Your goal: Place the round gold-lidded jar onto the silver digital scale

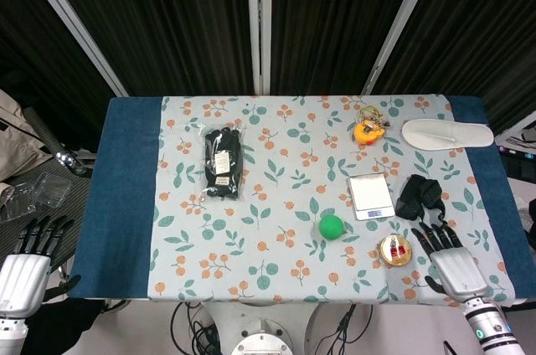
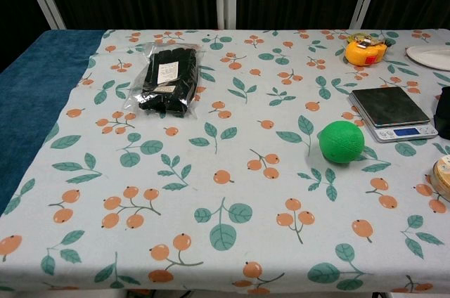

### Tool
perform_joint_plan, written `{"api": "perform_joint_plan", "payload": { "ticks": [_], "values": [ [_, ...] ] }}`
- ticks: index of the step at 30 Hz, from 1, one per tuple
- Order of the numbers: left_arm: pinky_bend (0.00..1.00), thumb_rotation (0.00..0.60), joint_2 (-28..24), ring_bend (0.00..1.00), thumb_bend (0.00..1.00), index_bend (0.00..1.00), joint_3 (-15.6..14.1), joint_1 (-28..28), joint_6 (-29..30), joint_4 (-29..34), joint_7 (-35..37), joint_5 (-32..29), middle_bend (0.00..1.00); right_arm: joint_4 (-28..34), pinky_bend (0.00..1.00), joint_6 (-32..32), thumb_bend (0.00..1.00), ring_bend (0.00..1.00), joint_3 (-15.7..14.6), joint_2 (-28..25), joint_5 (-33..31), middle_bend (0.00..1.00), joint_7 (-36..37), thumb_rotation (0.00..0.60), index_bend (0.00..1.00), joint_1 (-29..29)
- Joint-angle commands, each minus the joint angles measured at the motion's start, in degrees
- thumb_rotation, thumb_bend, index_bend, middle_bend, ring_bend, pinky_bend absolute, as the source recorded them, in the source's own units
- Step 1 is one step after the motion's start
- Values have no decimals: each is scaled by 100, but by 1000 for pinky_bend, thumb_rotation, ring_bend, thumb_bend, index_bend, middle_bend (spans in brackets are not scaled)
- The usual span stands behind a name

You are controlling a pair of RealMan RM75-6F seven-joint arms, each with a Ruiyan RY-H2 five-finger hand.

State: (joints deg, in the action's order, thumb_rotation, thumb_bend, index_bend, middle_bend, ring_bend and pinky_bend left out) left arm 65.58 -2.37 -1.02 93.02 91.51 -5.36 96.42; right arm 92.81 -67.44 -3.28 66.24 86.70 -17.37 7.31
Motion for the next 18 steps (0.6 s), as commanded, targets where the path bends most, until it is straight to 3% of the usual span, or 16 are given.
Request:
{"api": "perform_joint_plan", "payload": {
  "ticks": [1, 18],
  "values": [
    [23, 600, -19, 0, 49, 113, 6, -18, 23, 4, 35, -23, 85, 147, 0, 376, 154, 0, 71, 171, -314, 0, -316, 600, 0, 238],
    [24, 600, 31, 0, 49, 113, 16, -31, 2, -171, 242, -125, 85, 78, 1, 961, 206, 15, 204, 723, -1020, 53, -896, 600, 0, 737]
  ]
}}
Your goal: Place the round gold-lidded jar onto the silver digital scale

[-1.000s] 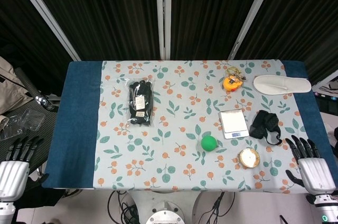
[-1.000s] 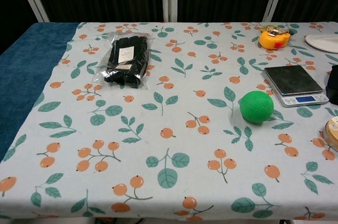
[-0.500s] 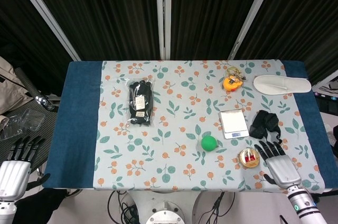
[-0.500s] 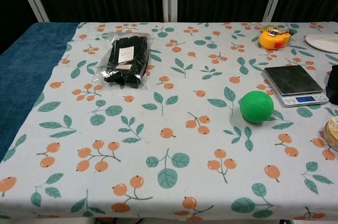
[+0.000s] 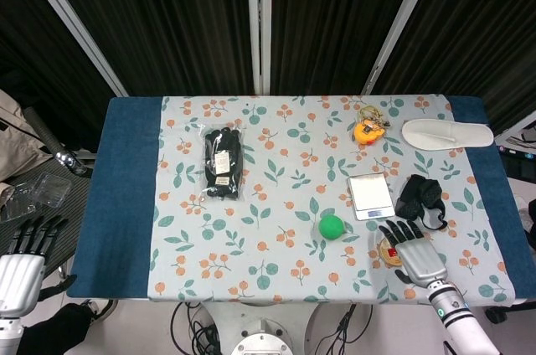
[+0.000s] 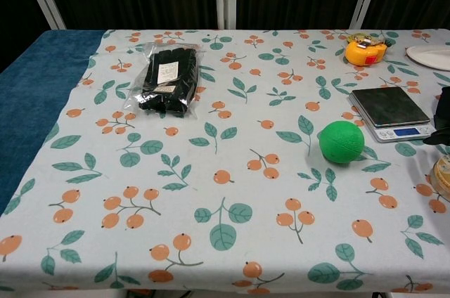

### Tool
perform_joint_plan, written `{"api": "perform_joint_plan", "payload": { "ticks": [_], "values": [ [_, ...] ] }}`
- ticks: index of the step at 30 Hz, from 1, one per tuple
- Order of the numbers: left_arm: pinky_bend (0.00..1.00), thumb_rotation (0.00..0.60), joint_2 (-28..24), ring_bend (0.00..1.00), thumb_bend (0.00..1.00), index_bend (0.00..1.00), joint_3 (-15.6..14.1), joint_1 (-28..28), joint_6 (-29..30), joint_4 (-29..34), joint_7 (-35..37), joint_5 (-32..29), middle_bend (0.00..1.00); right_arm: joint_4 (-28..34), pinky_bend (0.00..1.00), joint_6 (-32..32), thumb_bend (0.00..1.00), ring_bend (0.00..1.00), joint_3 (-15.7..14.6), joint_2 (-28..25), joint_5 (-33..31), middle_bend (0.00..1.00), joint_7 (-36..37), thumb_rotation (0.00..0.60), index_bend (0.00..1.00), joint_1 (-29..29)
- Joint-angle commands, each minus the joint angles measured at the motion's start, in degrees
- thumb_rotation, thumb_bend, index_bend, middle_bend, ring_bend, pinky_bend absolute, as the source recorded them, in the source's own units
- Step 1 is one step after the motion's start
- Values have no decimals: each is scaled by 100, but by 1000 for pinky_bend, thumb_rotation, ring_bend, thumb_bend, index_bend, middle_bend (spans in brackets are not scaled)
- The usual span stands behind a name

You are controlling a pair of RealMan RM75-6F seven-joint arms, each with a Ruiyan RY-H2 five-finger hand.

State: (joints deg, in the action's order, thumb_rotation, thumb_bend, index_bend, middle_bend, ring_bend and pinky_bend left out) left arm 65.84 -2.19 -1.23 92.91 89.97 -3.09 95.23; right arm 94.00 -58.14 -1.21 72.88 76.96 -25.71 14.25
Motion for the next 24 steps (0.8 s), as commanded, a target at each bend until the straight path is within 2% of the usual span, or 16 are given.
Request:
{"api": "perform_joint_plan", "payload": {
  "ticks": [1, 4, 8, 11, 15, 19, 24],
  "values": [
    [24, 600, 7, 0, 49, 113, -4, -18, 22, -27, 27, -9, 85, -55, 13, 31, 214, 40, -5, 87, -64, 73, -98, 600, 0, 56],
    [24, 600, 16, 0, 49, 113, -10, -39, 42, -64, 70, -24, 85, -90, 125, -45, 234, 161, -16, 173, -67, 169, -194, 600, 75, 72],
    [24, 600, 28, 0, 49, 113, -22, -44, 29, -109, 105, -29, 85, -130, 325, -176, 280, 337, -45, 243, -79, 357, -304, 600, 328, 56],
    [25, 600, 31, 0, 49, 113, -20, -40, 32, -119, 116, -19, 85, -135, 372, -221, 305, 425, -79, 241, -71, 452, -302, 600, 439, 52],
    [27, 600, 32, 0, 49, 113, -22, -41, 38, -124, 115, -8, 85, -59, 376, -521, 310, 447, -42, 163, 216, 474, -8, 600, 471, 23],
    [27, 600, 33, 0, 49, 113, -28, -34, 21, -123, 105, -5, 85, -25, 362, -848, 310, 447, 125, 55, 488, 465, 179, 600, 472, 72],
    [25, 600, 38, 0, 49, 113, -12, -17, 54, -76, 38, 52, 85, -63, 346, -846, 303, 446, 562, 100, 424, 461, -49, 600, 474, 417]
  ]
}}
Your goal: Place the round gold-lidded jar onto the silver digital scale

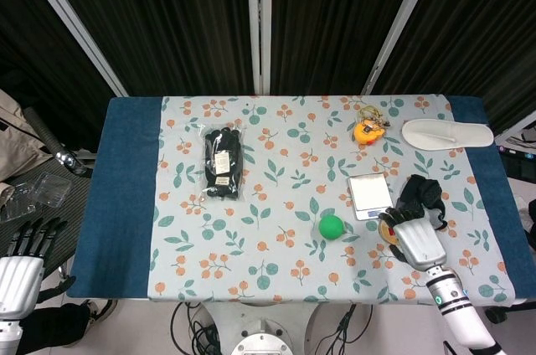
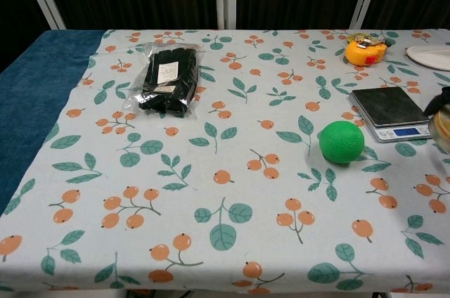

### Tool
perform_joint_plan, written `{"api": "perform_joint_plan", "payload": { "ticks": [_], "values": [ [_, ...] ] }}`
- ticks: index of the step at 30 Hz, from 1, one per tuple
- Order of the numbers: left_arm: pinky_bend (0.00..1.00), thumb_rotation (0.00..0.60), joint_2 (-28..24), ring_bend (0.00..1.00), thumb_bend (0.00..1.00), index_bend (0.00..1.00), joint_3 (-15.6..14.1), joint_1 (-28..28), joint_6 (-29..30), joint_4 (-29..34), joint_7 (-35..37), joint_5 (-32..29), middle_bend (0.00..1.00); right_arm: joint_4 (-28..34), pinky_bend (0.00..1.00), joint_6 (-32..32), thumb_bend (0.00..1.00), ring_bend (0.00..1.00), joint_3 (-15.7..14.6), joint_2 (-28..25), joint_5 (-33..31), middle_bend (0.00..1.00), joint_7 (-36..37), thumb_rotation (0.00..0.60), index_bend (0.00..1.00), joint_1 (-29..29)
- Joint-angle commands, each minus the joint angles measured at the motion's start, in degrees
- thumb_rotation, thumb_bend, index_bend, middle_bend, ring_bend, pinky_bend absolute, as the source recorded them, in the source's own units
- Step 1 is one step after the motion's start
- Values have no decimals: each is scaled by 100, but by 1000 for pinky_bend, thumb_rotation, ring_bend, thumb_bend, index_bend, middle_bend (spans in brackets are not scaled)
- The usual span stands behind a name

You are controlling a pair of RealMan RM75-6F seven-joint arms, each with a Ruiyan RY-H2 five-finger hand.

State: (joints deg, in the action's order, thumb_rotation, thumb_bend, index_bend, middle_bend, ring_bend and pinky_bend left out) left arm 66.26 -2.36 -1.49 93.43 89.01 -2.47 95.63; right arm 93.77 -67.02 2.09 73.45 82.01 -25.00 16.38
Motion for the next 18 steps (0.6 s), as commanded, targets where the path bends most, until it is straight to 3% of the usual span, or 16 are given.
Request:
{"api": "perform_joint_plan", "payload": {
  "ticks": [1, 8, 18],
  "values": [
    [25, 600, -11, 0, 49, 113, 7, 12, 3, 34, -39, 19, 85, -85, 345, 118, 302, 446, 314, 82, -176, 460, -183, 600, 475, 287],
    [24, 600, -79, 0, 49, 113, 20, 39, -17, 85, -73, 25, 85, -787, 331, 1021, 302, 445, 763, 546, -1105, 442, -316, 600, 483, 976],
    [25, 600, -78, 0, 49, 113, 29, 71, -111, 52, -28, -52, 85, -1524, 311, 1389, 298, 428, 810, 1068, -1696, 388, -516, 600, 466, 1392]
  ]
}}
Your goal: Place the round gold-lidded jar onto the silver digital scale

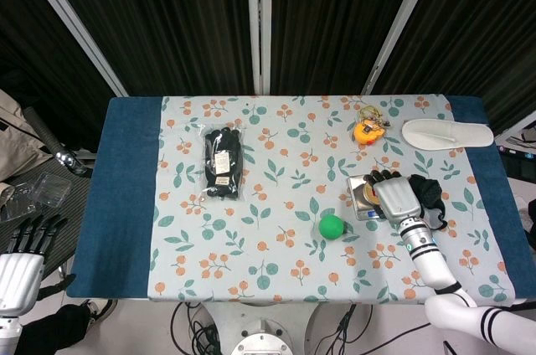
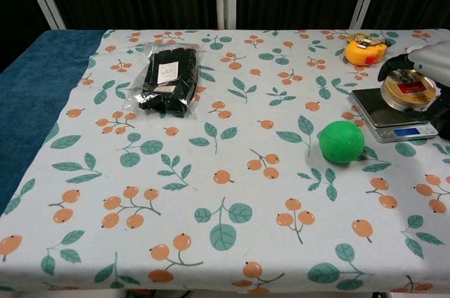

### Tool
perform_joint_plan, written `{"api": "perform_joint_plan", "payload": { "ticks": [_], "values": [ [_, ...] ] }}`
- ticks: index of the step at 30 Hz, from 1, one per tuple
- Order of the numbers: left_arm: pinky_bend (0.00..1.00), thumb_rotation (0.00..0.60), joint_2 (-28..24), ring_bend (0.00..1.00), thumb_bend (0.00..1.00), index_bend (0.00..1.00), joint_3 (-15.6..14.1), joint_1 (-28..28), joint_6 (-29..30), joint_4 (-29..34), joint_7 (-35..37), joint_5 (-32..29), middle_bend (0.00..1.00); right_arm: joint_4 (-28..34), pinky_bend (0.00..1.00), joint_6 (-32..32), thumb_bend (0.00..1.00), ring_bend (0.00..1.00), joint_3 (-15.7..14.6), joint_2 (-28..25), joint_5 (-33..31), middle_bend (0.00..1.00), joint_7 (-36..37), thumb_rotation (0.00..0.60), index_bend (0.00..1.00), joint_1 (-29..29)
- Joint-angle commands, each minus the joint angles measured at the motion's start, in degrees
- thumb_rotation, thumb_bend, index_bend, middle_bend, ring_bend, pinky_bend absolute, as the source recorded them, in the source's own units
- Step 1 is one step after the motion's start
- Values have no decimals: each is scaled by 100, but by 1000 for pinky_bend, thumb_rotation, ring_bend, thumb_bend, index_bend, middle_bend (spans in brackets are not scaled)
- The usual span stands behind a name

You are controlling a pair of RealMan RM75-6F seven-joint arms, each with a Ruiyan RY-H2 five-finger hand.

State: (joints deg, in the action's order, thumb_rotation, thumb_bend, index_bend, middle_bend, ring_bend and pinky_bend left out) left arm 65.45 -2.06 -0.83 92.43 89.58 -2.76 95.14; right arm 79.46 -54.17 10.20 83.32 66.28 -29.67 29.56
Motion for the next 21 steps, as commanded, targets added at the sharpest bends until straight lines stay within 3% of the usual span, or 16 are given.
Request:
{"api": "perform_joint_plan", "payload": {
  "ticks": [1, 6, 10, 13, 21],
  "values": [
    [24, 600, 5, 0, 49, 113, -2, 9, -18, -7, -1, -4, 85, -115, 304, 147, 289, 417, -13, 92, -167, 373, -56, 600, 450, 99],
    [25, 600, -3, 0, 50, 113, 2, 12, -17, 1, -1, -11, 85, -101, 246, 287, 233, 295, -63, 83, -367, 266, 2, 600, 332, 175],
    [25, 600, -6, 0, 49, 113, -4, 12, -20, -2, 10, -12, 85, -33, 154, 373, 166, 91, -111, 7, -465, 97, 124, 600, 119, 199],
    [25, 600, 4, 0, 49, 113, -12, 14, -25, -9, 14, -4, 85, 5, 88, 342, 155, 3, -141, -34, -431, 7, 258, 600, 11, 198],
    [25, 600, 6, 0, 49, 113, -17, -12, 31, -6, 21, 9, 85, 303, 9, -89, 152, 0, -176, -283, -41, 0, 771, 600, 0, 56]
  ]
}}
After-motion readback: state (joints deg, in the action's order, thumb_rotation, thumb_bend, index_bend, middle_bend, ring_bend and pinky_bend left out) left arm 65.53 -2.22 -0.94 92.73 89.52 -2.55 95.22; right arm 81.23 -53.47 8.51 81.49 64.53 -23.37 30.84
